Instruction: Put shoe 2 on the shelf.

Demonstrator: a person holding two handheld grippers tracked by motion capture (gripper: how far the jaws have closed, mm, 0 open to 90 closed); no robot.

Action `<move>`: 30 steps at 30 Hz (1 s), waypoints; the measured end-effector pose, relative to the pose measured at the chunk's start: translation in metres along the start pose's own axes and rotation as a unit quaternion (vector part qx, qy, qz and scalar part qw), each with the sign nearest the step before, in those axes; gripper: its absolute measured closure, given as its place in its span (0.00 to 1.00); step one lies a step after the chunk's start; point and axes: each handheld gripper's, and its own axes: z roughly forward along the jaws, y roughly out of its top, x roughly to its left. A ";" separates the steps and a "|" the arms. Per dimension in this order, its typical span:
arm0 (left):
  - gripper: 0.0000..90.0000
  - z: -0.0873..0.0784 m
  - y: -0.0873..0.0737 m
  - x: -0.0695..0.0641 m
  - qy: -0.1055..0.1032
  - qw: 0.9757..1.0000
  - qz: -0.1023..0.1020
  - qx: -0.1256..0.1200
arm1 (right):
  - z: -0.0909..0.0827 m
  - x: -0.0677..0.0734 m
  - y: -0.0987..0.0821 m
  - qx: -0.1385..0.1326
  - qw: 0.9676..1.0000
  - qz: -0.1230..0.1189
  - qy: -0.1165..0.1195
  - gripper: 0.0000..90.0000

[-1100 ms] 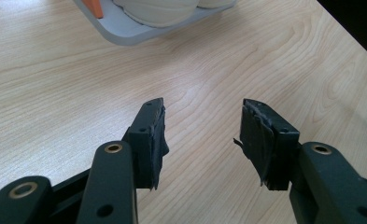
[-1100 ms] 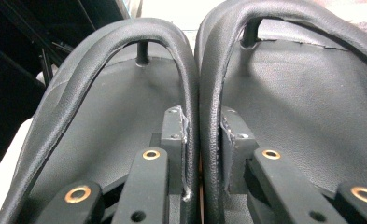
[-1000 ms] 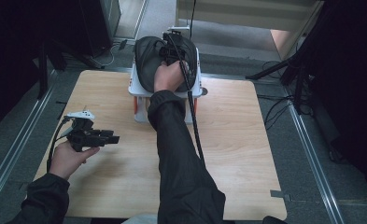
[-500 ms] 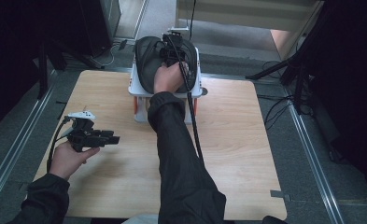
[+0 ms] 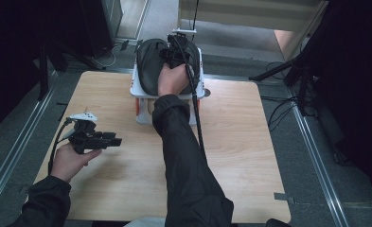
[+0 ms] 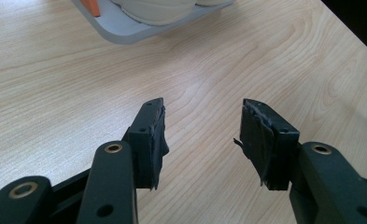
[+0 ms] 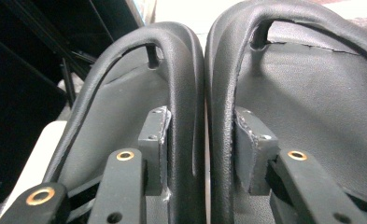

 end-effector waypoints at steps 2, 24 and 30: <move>0.56 0.000 0.000 0.000 0.001 1.000 0.000 0.002 | -0.006 -0.004 0.000 -0.003 1.000 0.004 0.015 0.64; 0.56 0.007 0.001 0.000 0.010 1.000 -0.003 0.007 | -0.062 -0.048 -0.023 -0.005 0.996 -0.038 0.084 0.64; 0.56 0.008 0.001 0.000 0.010 1.000 -0.002 0.009 | -0.085 -0.055 -0.046 0.004 0.990 -0.059 0.131 0.65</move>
